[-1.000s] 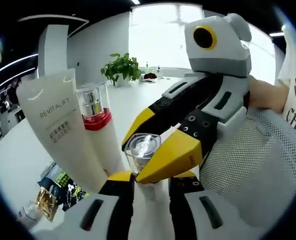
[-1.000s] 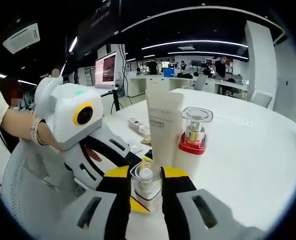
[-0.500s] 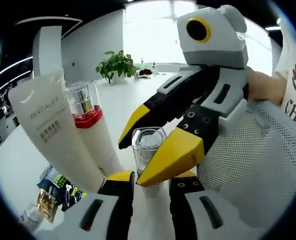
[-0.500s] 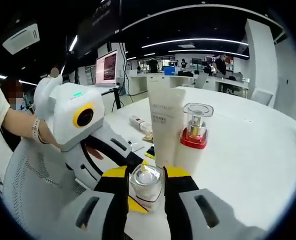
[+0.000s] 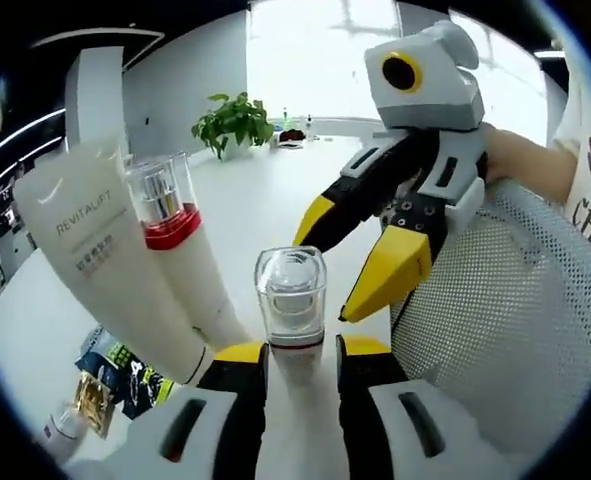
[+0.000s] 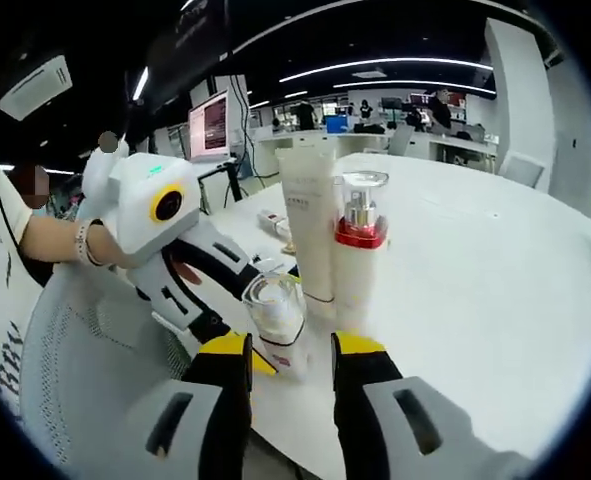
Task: Arrange the skincare products in the storage area until every visible bottle or jar stands upright without overlapping.
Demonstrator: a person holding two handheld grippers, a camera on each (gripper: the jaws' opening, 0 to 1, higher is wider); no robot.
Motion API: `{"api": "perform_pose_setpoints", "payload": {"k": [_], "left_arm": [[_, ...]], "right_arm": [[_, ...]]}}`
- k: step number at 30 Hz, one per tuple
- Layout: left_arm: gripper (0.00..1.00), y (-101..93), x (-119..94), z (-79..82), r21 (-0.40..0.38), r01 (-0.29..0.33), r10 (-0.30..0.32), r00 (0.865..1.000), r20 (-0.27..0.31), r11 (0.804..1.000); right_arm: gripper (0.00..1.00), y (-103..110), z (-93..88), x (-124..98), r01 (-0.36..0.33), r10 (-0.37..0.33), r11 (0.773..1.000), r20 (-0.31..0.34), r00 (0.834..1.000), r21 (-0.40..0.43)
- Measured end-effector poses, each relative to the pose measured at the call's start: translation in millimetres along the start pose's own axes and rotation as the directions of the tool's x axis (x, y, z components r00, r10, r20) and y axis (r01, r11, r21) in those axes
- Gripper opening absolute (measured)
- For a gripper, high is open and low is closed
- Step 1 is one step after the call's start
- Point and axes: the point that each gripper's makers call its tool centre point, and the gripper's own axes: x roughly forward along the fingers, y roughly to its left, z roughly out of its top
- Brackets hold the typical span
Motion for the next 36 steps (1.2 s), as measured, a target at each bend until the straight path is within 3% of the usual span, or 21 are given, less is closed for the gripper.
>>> {"api": "perform_pose_setpoints", "payload": {"k": [5, 9, 14, 29, 32, 36], "left_arm": [[0.22, -1.3, 0, -4.9, 0.011, 0.000, 0.000, 0.999, -0.032, 1.000], [0.20, 1.1, -1, -7.9, 0.012, -0.012, 0.013, 0.999, -0.050, 1.000], [0.14, 6.6, -4, -8.8, -0.048, -0.026, 0.024, 0.998, -0.055, 0.999], [0.13, 14.4, -6, -12.6, -0.056, -0.059, 0.055, 0.995, -0.078, 0.997], [0.11, 13.4, -8, -17.6, -0.044, -0.064, 0.059, 0.992, -0.108, 0.997], [0.06, 8.7, -5, -13.2, -0.042, -0.048, 0.044, 0.994, -0.098, 0.998]], "right_arm": [[0.27, 7, -3.3, 11, -0.036, 0.033, 0.997, -0.058, 0.998, -0.061], [0.26, 3, -6.0, 17, -0.028, 0.017, 0.994, -0.104, 0.994, -0.107], [0.21, 0, -9.8, 21, -0.033, 0.018, 0.993, -0.133, 0.991, -0.114], [0.14, -2, -13.1, 31, -0.057, 0.032, 0.989, -0.178, 0.983, -0.136], [0.13, 0, -14.6, 30, -0.062, 0.039, 0.990, -0.179, 0.983, -0.128], [0.13, -1, -19.0, 31, -0.066, 0.038, 0.988, -0.199, 0.979, -0.136]]}}
